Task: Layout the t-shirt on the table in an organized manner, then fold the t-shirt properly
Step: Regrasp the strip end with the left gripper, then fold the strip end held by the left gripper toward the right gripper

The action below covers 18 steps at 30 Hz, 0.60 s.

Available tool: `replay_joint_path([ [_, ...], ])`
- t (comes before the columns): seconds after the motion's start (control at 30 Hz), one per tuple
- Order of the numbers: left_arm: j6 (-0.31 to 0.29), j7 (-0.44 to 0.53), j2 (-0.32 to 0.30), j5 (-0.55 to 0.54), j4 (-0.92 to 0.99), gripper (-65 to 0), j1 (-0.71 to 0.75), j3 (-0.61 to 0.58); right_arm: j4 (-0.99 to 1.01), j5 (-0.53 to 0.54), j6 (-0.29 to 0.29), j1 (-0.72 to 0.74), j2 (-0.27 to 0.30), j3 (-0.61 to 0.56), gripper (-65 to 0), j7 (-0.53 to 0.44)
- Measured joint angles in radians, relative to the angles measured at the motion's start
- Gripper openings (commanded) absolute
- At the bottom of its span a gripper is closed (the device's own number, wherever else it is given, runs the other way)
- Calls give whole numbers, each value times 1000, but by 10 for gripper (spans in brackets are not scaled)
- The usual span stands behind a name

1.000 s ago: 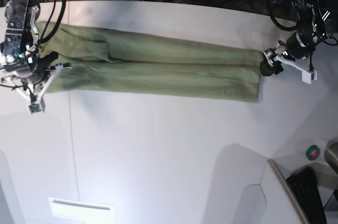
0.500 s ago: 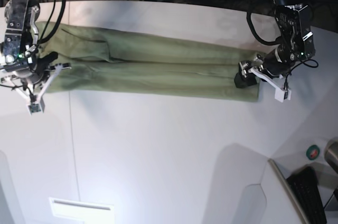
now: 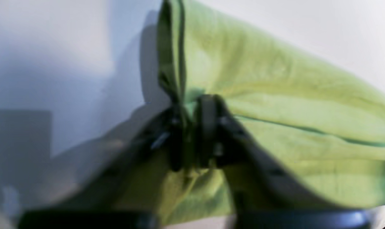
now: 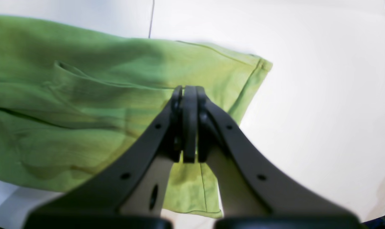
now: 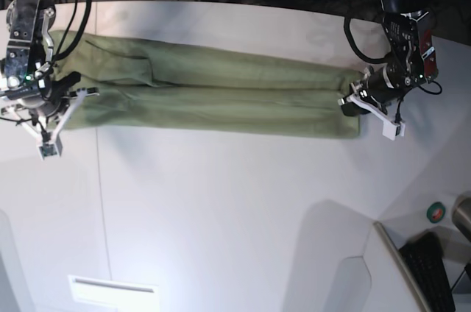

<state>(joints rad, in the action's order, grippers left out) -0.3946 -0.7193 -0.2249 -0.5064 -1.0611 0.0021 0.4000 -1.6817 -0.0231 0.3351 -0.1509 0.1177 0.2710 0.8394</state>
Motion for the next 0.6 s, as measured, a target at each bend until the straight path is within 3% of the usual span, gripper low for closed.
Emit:
replay_joint_path([
  [0.2,8,-23,-39,34,-32,-650,-2,-13,0,0,0,0,0,0,-650,0],
  [0.23,31,-42,-37,42,-68,-650,10,-15,0,0,0,0,-1,0,-650,0],
  [0.37,33,-54,-29,43,-279,-650,90,-18,0,0,0,0,0,0,-650,0],
  [0.47,140,-82,-31,47,-434,-650,144,-63,0,2,0,-1,-1,0,-650,0],
  [0.6,233,-135,-34,46,-599,-650,193,-187,0,0,2,0,0,0,-650,0],
])
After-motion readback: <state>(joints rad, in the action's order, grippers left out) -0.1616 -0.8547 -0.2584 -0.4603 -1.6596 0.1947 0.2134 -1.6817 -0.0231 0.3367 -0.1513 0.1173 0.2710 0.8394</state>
